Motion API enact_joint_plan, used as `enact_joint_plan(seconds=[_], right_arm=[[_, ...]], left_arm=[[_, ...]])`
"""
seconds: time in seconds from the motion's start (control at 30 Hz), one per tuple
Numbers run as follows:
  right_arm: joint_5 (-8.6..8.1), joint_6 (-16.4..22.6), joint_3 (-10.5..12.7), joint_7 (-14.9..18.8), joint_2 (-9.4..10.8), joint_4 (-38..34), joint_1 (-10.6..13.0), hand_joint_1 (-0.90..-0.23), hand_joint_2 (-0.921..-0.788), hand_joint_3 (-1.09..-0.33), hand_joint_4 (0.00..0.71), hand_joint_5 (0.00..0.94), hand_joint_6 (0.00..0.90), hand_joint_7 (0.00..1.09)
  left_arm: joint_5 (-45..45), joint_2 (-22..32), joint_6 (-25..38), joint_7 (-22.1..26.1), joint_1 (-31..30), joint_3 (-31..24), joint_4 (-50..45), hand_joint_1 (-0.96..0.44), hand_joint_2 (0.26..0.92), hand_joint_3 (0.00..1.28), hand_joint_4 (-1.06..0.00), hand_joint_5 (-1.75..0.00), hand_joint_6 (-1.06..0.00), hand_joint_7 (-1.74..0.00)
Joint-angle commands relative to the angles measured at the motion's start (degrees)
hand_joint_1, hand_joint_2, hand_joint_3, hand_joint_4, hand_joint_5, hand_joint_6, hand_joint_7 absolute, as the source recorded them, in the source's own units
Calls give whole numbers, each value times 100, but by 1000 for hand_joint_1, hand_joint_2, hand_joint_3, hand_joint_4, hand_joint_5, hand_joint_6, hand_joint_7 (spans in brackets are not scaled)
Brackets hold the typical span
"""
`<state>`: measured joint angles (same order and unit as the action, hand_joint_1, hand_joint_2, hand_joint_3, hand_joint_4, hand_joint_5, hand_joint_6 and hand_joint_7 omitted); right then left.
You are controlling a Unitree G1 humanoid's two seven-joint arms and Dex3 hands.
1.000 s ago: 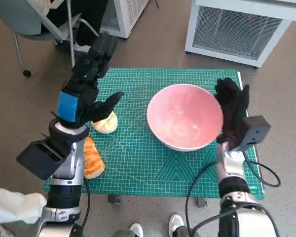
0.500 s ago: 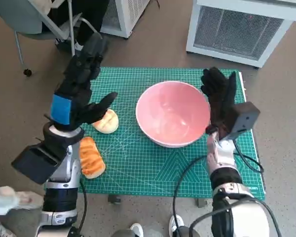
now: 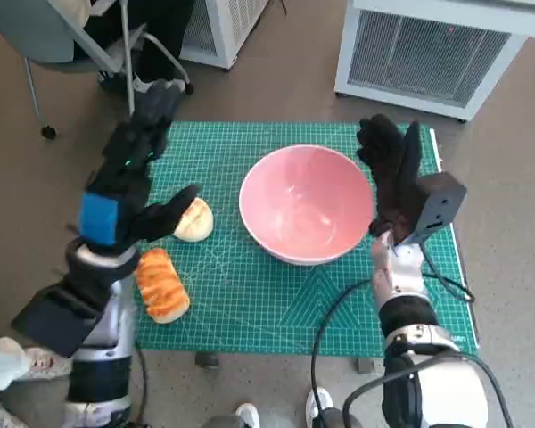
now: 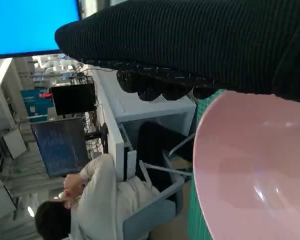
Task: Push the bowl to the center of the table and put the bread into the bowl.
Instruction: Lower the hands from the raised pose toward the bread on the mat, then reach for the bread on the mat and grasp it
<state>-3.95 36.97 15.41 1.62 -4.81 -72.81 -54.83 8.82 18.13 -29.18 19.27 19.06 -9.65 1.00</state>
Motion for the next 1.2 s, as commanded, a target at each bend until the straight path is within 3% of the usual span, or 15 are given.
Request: enact_joint_plan(seconds=[0.03, 0.17, 0.23, 0.47, 0.67, 0.87, 1.2], right_arm=[[193, 554, -170, -5, -187, 292, -47, -486, -921, -862, 195, 9, 5, 488], [255, 1173, -344, 306, -339, 749, -73, -521, -921, -878, 225, 20, 0, 551], [133, 1451, -407, 680, -404, 1060, -59, -535, -921, -880, 233, 23, 0, 567], [-677, 1707, -617, 1993, -464, 2275, 198, -562, -921, -861, 249, 30, -1, 581], [-1198, 1500, -719, 2615, -486, 3051, 437, -577, -921, -810, 253, 31, -1, 589], [-1273, 1293, -753, 2680, -470, 3512, 627, -575, -921, -789, 245, 27, -1, 597], [-1157, 1157, -742, 2601, -428, 3586, 723, -557, -921, -790, 245, 27, -1, 601]], left_arm=[[-154, 914, 34, 521, -357, -268, -305, -493, 921, 275, -236, 0, -305, -15], [-339, 1773, -9, 1102, -572, -377, -457, -503, 921, 293, -234, -2, -305, -15], [-333, 2155, 63, 1430, -680, -373, -578, -504, 921, 283, -242, -6, -318, -21], [-109, 3118, 792, 2386, -1022, -266, -1092, -451, 921, 111, -289, -12, -376, -46], [-395, 3586, 1055, 2871, -1115, -71, -1195, -378, 862, 15, -321, -10, -427, -68], [-735, 3874, 908, 3322, -848, 367, -822, -229, 785, 2, -330, -6, -468, -83], [-1643, 3945, 927, 3447, -459, 1023, -537, -179, 769, 0, -316, 0, -477, -79]])
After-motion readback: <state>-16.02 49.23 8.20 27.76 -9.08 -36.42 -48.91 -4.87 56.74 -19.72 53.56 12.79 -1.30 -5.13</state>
